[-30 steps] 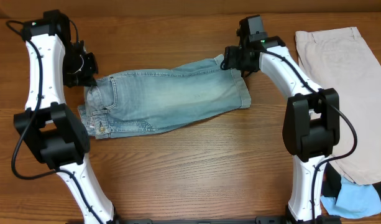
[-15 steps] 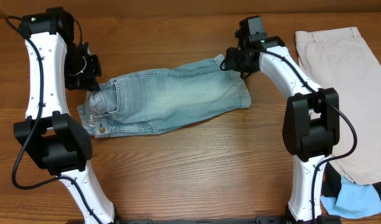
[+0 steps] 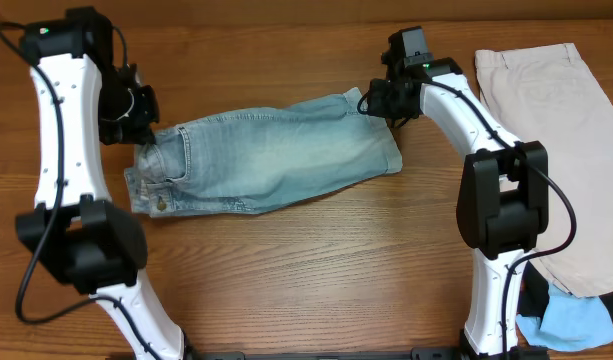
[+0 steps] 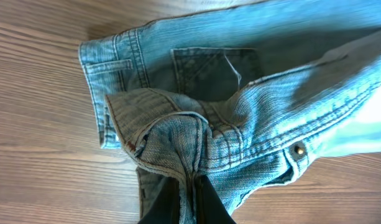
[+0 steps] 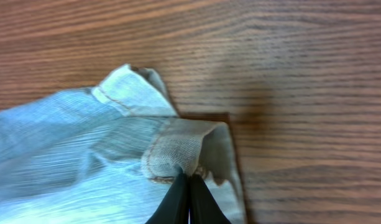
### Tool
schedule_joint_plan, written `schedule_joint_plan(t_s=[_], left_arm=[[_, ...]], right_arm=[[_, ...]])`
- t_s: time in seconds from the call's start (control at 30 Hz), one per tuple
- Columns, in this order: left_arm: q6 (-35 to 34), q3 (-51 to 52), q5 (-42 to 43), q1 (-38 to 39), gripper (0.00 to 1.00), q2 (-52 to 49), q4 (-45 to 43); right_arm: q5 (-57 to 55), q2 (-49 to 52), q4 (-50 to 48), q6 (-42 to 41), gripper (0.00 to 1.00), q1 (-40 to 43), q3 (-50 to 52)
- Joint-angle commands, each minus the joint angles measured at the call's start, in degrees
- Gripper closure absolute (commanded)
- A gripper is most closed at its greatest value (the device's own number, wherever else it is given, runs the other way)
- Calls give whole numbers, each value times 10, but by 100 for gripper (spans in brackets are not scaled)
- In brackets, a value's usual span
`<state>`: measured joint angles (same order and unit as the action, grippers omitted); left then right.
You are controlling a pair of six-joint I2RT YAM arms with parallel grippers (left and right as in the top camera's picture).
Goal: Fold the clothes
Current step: 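Grasp the waistband with the left gripper and hem with the right gripper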
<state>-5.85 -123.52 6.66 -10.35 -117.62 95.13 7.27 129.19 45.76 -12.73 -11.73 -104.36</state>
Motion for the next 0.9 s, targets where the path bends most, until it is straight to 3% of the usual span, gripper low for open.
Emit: schedule_joint_plan(t_s=[0.0, 0.03, 0.13, 0.17, 0.27, 0.77, 0.87], left_arm=[[-6, -12, -11, 0, 96, 78, 2], [-6, -12, -11, 0, 96, 87, 2], [-6, -12, -7, 4, 96, 100, 10], [-6, -12, -6, 7, 95, 101, 14], [-7, -3, -7, 16, 96, 101, 17], [-10, 19, -14, 29, 96, 100, -1], [-16, 19, -35, 29, 96, 100, -8]], right_arm=[[3, -26, -3, 22, 96, 6, -12], [3, -26, -5, 23, 96, 8, -12], [3, -22, -4, 24, 60, 10, -11], [5, -20, -3, 24, 52, 10, -11], [8, -10, -7, 28, 41, 8, -10], [113, 36, -26, 37, 39, -2, -7], [113, 36, -32, 43, 45, -9, -6]])
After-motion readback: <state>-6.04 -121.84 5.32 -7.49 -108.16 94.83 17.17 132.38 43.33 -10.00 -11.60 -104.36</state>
